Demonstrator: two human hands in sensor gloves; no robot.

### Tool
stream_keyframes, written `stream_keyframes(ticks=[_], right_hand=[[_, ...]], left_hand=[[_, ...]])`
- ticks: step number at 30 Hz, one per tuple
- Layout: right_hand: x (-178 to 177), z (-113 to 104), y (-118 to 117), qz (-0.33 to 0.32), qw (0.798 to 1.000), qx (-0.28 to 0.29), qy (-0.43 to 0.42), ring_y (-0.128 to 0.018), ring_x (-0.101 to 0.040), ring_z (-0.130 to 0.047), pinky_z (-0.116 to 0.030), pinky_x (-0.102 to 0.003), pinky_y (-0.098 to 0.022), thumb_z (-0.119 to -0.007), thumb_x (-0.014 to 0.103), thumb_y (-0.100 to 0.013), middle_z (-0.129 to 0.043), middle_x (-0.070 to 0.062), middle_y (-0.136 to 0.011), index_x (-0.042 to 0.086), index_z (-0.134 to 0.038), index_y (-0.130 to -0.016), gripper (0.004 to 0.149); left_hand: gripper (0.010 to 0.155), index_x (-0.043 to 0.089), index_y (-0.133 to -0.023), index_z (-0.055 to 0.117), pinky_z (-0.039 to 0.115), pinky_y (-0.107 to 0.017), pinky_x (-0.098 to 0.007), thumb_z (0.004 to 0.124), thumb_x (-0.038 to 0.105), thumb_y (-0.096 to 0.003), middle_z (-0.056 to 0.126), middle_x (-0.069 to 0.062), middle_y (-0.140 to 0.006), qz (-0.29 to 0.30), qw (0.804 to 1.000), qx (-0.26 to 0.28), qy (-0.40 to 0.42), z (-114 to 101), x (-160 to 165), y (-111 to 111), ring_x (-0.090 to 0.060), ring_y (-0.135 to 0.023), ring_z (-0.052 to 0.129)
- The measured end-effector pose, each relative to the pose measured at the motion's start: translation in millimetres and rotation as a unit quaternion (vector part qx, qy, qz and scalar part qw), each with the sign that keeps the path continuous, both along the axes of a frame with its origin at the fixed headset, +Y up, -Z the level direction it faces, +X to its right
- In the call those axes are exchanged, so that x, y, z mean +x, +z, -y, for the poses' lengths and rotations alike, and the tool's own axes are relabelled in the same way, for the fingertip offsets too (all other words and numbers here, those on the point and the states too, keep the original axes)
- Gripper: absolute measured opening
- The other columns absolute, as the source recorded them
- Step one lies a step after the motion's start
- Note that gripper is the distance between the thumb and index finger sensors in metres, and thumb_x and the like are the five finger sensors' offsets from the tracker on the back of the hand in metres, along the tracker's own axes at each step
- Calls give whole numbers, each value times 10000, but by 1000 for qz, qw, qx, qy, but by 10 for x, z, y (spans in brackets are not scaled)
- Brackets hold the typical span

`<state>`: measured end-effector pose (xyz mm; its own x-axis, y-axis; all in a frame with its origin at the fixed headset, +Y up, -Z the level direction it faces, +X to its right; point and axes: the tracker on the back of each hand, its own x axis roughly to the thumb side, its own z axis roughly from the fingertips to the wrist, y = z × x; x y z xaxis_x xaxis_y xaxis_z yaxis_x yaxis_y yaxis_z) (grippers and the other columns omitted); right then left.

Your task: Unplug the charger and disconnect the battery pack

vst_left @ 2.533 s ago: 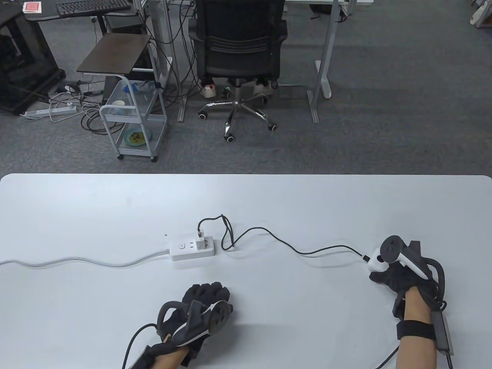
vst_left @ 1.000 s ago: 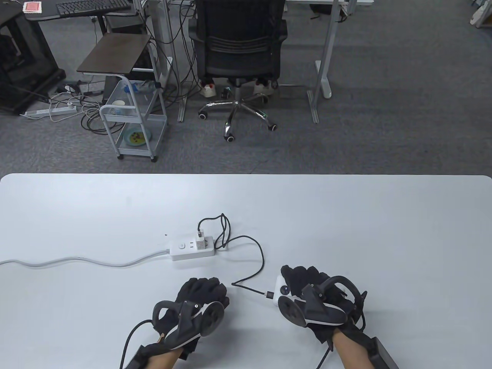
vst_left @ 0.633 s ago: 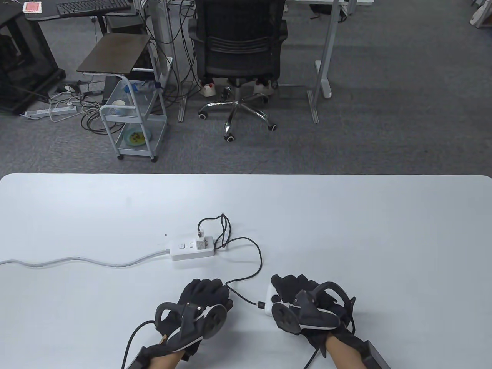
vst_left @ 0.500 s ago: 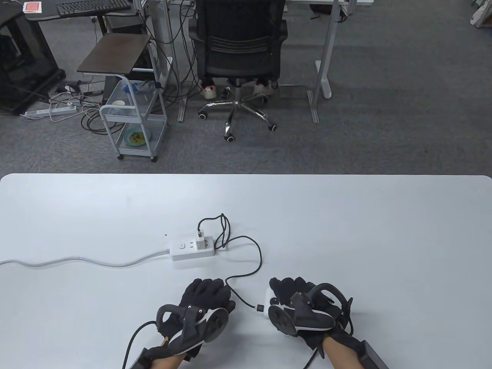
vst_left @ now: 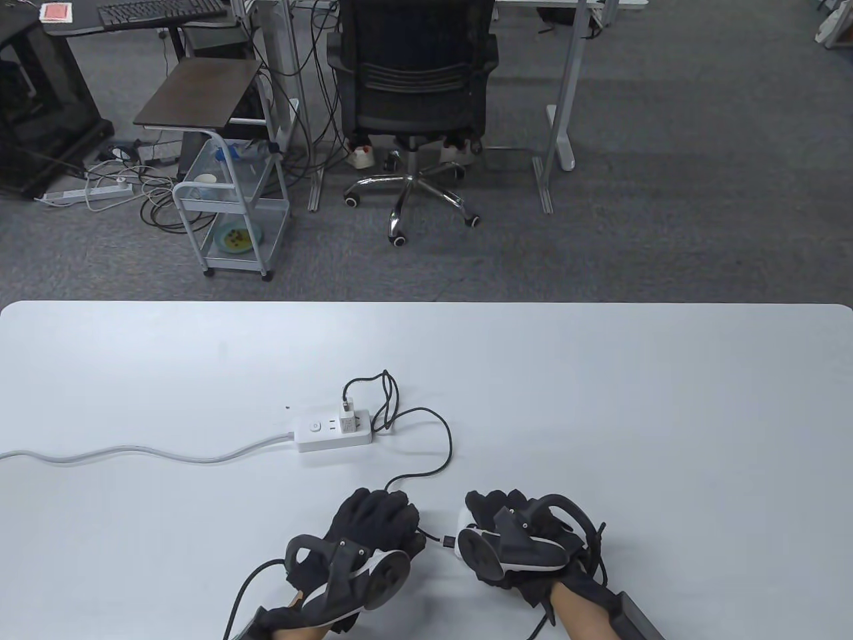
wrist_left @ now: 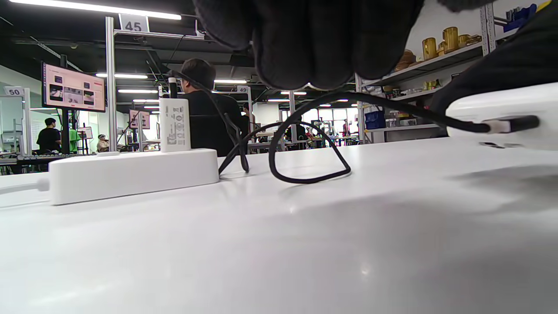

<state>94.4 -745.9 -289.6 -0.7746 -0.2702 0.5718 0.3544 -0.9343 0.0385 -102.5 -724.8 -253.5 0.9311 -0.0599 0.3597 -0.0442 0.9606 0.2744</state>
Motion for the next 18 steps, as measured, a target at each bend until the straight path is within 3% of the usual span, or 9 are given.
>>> stream_keyframes(ticks=[18], right_hand=[[-31,43,29,-8,1000,-9,8,-907,-510,-686,-732,-552,-600,-708,742,-377,-558,-233,-1129,120,-378,-1124,1026]], left_hand=[[533,451,-924,805,703,-838,-341,635,664,-467,857,188,-1039,12,999,-1,-30,41,98,29,-91,-989,930]])
